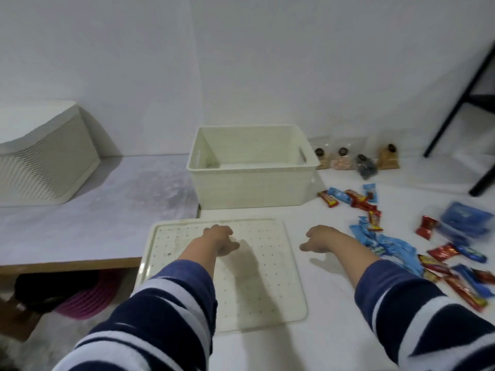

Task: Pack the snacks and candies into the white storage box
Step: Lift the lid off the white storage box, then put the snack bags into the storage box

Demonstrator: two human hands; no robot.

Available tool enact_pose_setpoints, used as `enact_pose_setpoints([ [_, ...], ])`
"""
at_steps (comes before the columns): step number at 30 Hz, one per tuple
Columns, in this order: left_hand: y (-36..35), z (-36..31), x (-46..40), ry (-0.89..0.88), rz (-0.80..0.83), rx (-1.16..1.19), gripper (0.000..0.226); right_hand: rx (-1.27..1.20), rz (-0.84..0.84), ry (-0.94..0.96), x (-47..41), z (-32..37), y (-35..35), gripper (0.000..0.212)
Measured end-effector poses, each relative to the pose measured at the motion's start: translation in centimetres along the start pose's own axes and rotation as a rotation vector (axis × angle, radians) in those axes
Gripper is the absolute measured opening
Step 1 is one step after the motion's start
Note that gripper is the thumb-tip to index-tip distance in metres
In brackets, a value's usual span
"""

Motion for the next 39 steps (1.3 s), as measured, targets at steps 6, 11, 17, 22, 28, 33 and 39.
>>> enact_pose_setpoints([
  [6,-1.9,-11.7,-2.7,-0.209,0.032,0.027,0.055,-0.097,-0.059,-0.102,-0.8,-9.1,1.7,0.064],
  [11,-4.9,-21.5,-6.6,-0.344,0.088,0.071,0.051,-0.166,-0.097,-0.146,-5.2,-15.8,3.7,0.061],
  [17,-6.8,-30.4,-15.6,-0.324,0.037,0.345,0.047,-0.279,-0.197,-0.068,-14.4,-22.1,8.4,0.045],
  [22,-6.3,-33.7,-24.7,-0.247,-0.177,0.579,0.046,-0.679,-0.309,0.037,-23.8,-25.0,11.9,0.045],
  [28,-5.8,-34.3,-33.1,-0.201,-0.346,0.623,0.058,-0.720,-0.354,0.076,-34.3,-24.7,12.9,0.050],
  [33,-5.3,-35.3,-37.2,-0.171,-0.403,0.651,0.078,-0.688,-0.426,-0.036,-39.1,-25.0,13.5,0.070],
  [39,-5.5,-34.9,-39.8,-0.170,-0.385,0.835,0.076,-0.795,-0.589,-0.026,-40.8,-25.0,13.9,0.086],
])
Point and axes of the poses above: each hand's wrist, its own x-axis away from the middle knuckle, its own y-axis out of the back of the hand, z = x × y, the point moved 3 cm from there along -x, towards the middle knuckle, and after that the axes turned 13 degrees about x, right-handed, at the moved point
